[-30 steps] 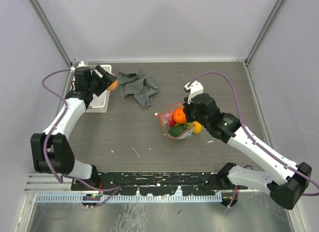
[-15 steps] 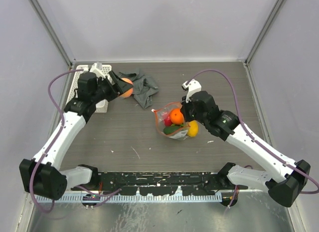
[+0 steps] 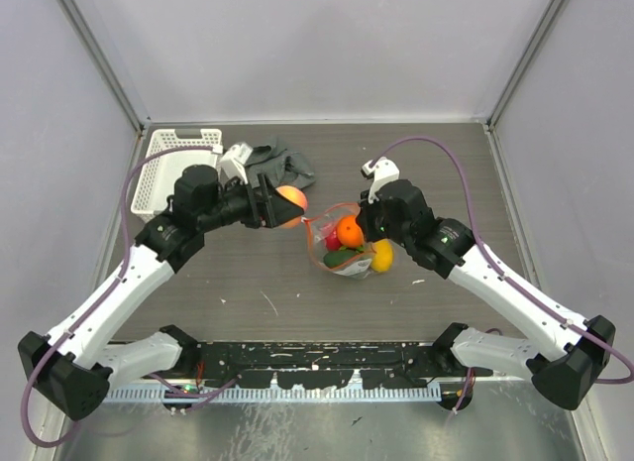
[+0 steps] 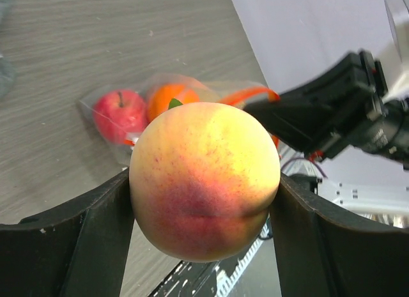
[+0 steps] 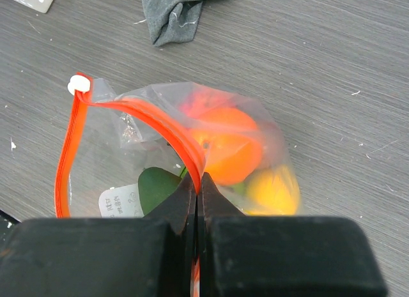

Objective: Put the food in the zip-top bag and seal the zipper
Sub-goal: Place the fake fruit in the zipper food storage bag.

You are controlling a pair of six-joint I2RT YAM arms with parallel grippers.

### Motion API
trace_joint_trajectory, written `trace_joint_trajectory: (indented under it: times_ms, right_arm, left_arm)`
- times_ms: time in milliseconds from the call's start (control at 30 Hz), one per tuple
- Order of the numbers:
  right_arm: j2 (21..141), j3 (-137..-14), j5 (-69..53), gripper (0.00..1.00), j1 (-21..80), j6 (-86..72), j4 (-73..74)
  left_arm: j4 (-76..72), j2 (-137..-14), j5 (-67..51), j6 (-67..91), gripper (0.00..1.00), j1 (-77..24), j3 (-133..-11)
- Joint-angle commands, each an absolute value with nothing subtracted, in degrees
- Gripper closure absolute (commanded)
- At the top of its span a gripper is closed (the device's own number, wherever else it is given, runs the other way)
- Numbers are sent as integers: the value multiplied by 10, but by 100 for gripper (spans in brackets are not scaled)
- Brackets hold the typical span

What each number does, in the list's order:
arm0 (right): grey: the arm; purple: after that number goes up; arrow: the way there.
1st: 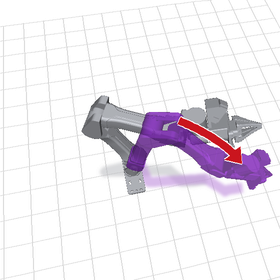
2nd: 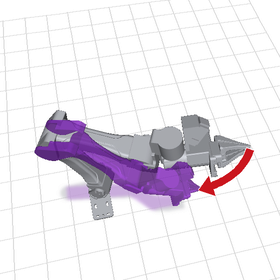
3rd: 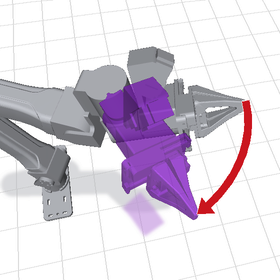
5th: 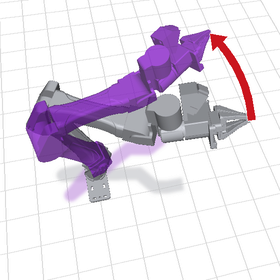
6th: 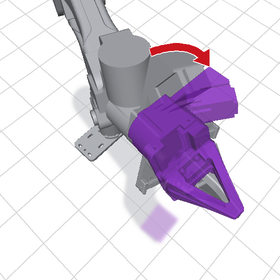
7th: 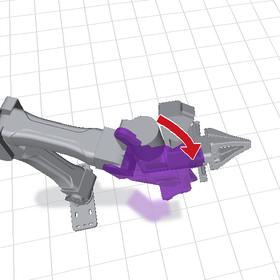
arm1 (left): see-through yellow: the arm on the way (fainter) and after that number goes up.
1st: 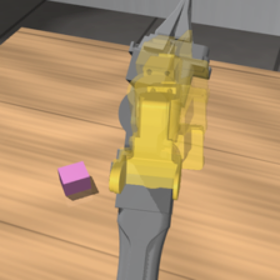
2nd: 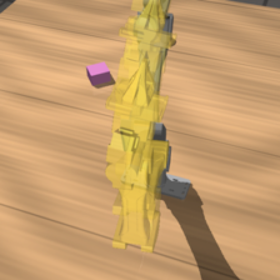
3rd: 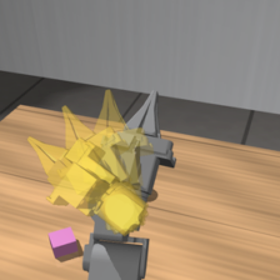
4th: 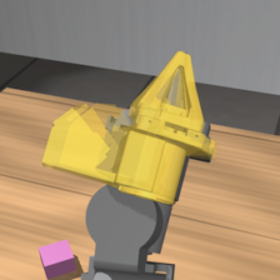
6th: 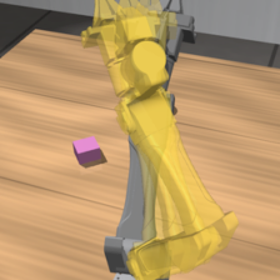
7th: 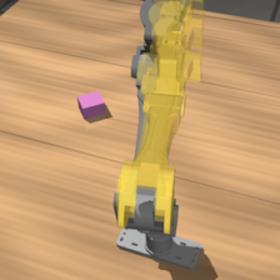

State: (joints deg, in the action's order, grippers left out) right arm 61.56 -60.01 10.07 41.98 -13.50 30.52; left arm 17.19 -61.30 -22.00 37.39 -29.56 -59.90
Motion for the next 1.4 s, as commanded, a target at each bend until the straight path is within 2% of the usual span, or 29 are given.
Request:
trace_joint_trajectory:
  times_ms: [0, 367, 833, 1067, 1367]
  right_arm:
    - [611, -625, 91, 99, 419, -148, 282]
    - [602, -611, 83, 99, 419, -161, 281]
    - [606, -605, 71, 99, 419, -164, 276]
    - [605, -602, 63, 99, 419, -163, 275]
    - [603, -599, 63, 99, 420, -163, 268]
  left_arm:
    - [136, -587, -230, 352, 51, -342, -583]
    - [76, -630, -162, 331, 53, -464, -577]
    - [99, -747, -87, 301, 53, -508, -632]
    - [137, -775, -21, 285, 46, -516, -644]
    - [164, -783, 16, 280, 28, -529, -655]
